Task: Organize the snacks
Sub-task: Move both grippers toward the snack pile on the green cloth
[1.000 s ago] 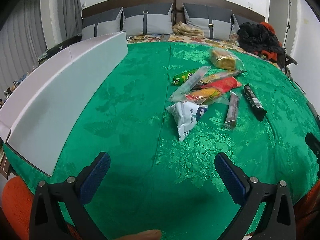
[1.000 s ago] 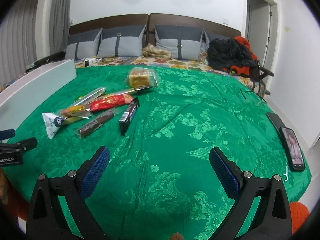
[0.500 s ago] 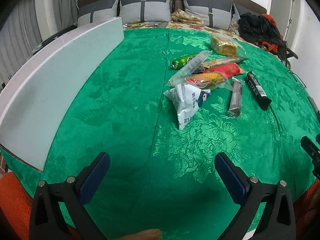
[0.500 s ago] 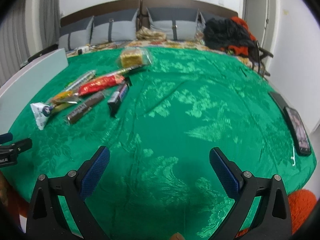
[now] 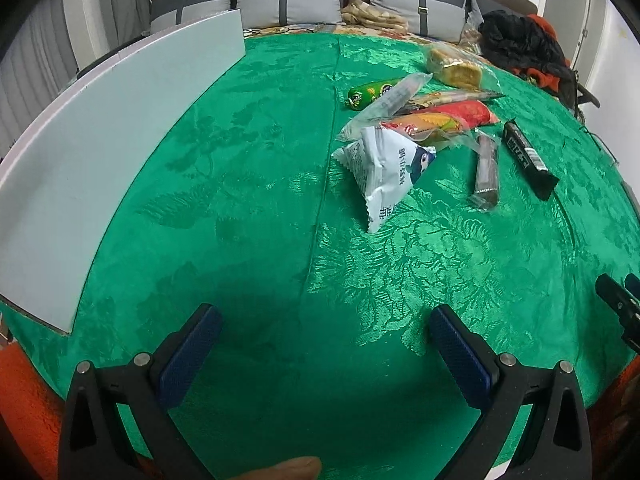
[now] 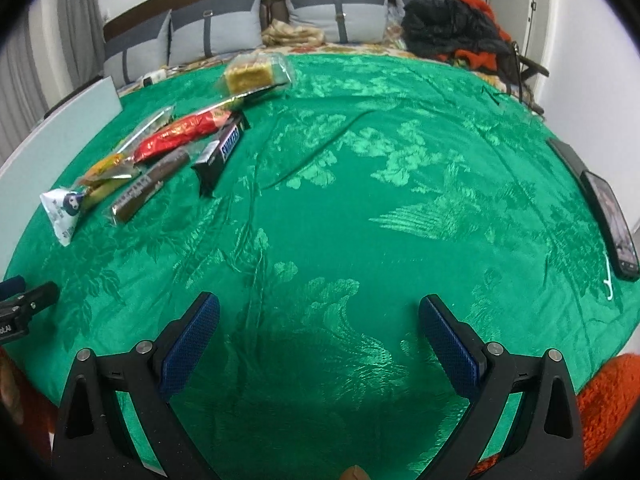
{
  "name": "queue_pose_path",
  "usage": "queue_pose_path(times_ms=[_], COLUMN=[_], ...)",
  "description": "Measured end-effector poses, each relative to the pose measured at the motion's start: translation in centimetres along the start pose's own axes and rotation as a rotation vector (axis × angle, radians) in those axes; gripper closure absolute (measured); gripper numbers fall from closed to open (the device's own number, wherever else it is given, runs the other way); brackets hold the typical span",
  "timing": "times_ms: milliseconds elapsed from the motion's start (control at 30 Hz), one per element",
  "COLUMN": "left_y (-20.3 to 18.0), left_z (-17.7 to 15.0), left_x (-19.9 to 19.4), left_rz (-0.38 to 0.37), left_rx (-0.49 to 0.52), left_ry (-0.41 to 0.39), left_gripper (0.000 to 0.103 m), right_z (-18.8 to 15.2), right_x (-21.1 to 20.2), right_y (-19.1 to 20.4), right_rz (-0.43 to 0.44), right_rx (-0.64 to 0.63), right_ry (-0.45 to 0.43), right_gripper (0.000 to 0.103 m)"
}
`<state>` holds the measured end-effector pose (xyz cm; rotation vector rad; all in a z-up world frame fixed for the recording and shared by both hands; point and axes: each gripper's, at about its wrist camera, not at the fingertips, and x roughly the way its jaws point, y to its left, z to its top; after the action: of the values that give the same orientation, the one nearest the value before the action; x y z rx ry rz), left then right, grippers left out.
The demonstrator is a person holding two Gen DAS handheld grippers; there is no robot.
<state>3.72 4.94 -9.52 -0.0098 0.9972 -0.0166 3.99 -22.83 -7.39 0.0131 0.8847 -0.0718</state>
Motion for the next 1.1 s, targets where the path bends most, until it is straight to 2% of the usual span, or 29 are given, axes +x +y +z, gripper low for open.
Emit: queue_pose_path(times_ms=[1100], left_y=[-0.09], left_z=[0.29], left_x=[0.14], left_rz=[0.007], left_rx=[0.003], left_ry=[0.026], left_gripper=[0.000], right_z=[-0.06], right_x=[0.69], right_y=[0.57], right_rz=[-0.017], right_rx=[-0.008], right_ry=[0.004], right_gripper=[0.001])
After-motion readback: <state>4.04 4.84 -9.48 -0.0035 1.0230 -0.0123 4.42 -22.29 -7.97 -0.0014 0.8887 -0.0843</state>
